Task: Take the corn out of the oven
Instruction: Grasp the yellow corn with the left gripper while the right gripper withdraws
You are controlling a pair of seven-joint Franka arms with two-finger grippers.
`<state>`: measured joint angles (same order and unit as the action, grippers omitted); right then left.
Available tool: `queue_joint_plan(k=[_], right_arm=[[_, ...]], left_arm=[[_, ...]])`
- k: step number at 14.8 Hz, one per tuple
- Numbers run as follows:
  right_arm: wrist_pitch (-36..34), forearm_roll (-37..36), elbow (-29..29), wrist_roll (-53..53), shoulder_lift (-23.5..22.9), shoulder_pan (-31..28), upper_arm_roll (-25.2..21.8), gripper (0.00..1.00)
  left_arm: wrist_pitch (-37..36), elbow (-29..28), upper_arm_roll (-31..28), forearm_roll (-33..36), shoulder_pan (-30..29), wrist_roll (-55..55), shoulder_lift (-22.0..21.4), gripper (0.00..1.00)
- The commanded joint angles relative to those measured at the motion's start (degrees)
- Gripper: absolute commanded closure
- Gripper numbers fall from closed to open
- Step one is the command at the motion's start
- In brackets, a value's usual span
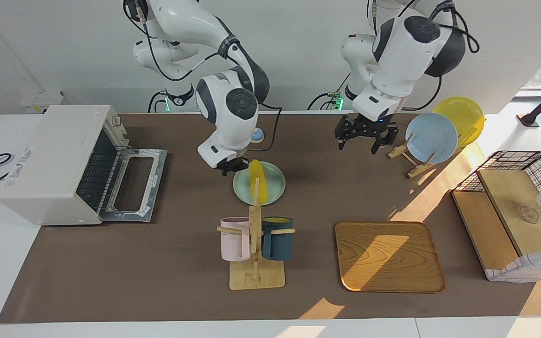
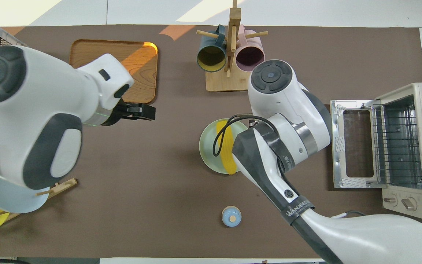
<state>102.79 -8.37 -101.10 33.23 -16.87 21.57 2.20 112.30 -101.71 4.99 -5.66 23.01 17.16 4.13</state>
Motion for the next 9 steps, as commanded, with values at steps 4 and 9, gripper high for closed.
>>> queue_joint_plan(k=[4, 9], right_arm=[[12.9, -5.3, -16.1, -3.1, 5.0, -9.6, 0.7, 1.0], [16.0, -12.3, -19.3, -2.9, 4.4, -10.8, 0.6, 1.0]], left_arm=[[13.0, 0.0, -1.0, -0.7, 13.1, 10.4, 10.2, 0.0], [21.6, 1.2, -1.5, 0.3, 17.9, 16.0, 19.9, 0.0]])
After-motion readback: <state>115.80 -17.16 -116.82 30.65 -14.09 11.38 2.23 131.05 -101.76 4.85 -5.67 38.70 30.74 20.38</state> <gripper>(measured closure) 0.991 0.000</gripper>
